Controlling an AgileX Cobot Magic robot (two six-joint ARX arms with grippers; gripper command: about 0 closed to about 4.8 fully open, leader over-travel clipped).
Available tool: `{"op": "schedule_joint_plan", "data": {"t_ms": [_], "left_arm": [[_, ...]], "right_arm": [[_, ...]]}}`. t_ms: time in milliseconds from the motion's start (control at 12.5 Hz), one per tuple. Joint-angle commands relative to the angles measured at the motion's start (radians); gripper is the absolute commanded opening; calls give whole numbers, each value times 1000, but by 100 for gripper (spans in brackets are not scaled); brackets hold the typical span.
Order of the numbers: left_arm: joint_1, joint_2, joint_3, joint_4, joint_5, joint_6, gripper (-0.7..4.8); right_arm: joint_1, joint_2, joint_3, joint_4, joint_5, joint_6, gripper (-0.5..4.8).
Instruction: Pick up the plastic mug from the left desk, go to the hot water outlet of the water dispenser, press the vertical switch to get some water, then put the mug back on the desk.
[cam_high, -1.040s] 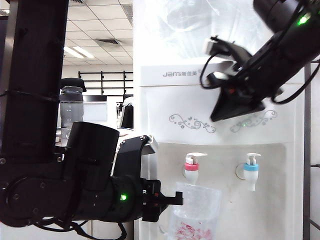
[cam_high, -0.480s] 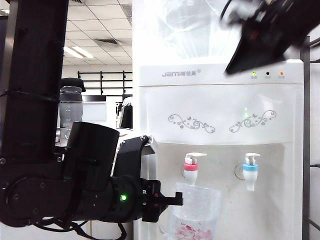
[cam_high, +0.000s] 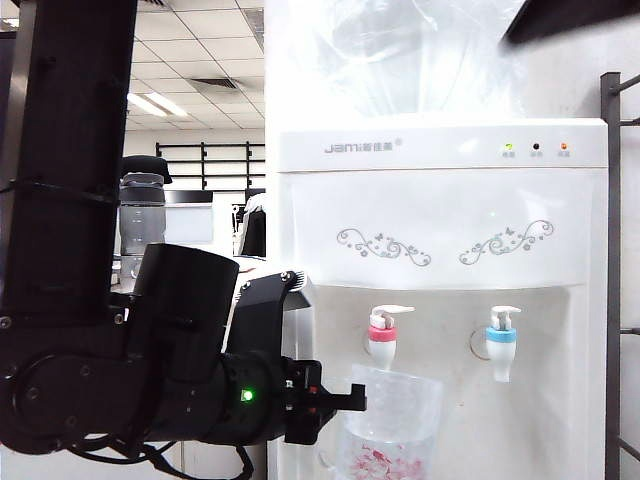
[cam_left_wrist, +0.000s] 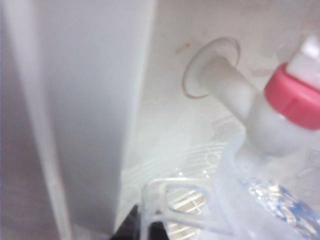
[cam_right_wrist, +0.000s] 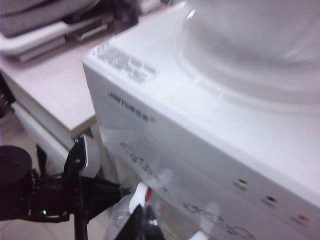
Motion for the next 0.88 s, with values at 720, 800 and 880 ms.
{"op": "schedule_joint_plan", "data": {"t_ms": [720, 800, 880], "left_arm": [[9, -9, 6, 53, -37, -6, -5], [9, -9, 6, 53, -37, -6, -5], [9, -9, 6, 53, -37, -6, -5]], "right_arm": [[0, -349, 5, -162, 93, 26, -5], [0, -351, 5, -163, 93, 26, -5], [0, -351, 5, -160, 93, 26, -5]]}}
